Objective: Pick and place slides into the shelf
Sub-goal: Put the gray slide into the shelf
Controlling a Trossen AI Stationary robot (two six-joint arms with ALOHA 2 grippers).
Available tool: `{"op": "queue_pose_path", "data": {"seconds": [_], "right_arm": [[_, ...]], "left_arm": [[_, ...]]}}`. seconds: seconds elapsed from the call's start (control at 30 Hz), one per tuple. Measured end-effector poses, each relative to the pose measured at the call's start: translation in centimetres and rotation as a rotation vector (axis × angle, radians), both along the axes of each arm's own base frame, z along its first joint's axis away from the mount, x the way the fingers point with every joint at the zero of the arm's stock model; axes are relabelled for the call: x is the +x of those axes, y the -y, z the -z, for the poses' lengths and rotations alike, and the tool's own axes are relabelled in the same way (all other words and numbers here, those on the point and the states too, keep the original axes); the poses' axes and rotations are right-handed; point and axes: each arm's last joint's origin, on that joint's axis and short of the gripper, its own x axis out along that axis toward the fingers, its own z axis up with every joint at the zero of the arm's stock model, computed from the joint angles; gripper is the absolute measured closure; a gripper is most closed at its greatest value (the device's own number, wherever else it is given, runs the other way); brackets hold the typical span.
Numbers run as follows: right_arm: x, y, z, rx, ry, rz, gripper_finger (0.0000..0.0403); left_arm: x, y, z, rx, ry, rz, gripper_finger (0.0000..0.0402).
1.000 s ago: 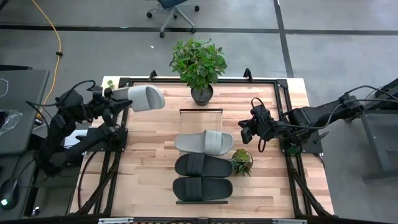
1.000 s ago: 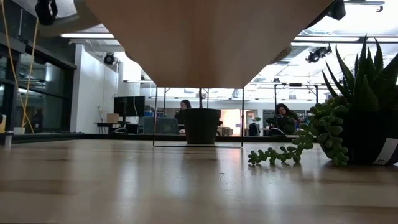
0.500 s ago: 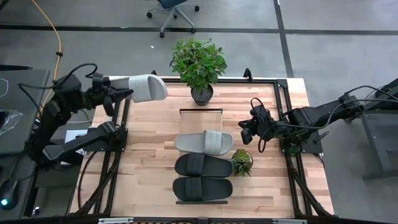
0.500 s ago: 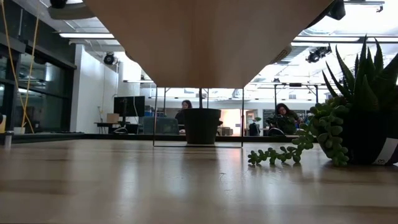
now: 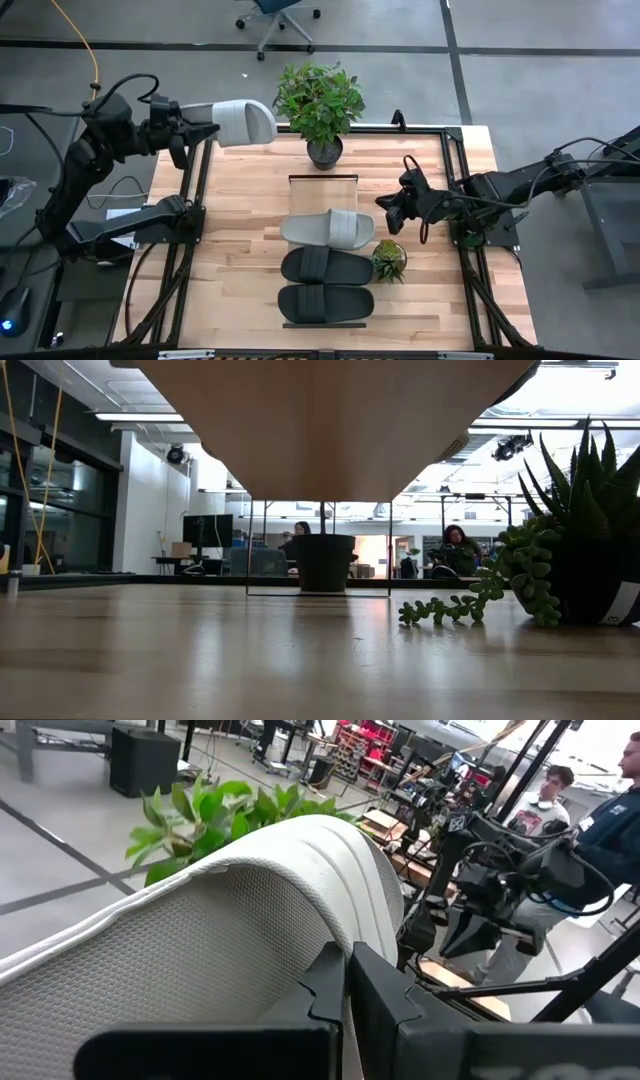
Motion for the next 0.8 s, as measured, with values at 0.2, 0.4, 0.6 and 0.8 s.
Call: {"op": "queue_pose_path", "data": {"seconds": [0.2, 0.4, 0.6, 0.8], "right_arm": [[0.7, -0.3, -1.1, -0.013, 0.11, -0.043, 0.0375], [1.4, -0.3, -2.6, -0.041, 0.258, -0.059, 0.0375], [2.1, 0.8, -3.9, -0.045, 0.387, -0.034, 0.0349], [2.5, 1.9, -5.0, -0.066, 0.486, -0.021, 0.0291]], "left_arm": [[0.7, -0.8, -1.4, 0.03, -0.01, 0.014, 0.0402], [1.3, -1.3, -2.7, 0.07, -0.012, 0.065, 0.0402], [1.9, -0.9, -3.0, 0.083, -0.013, 0.101, 0.0402], [3.8, -0.3, -2.9, 0.097, -0.03, 0.131, 0.0402]]}}
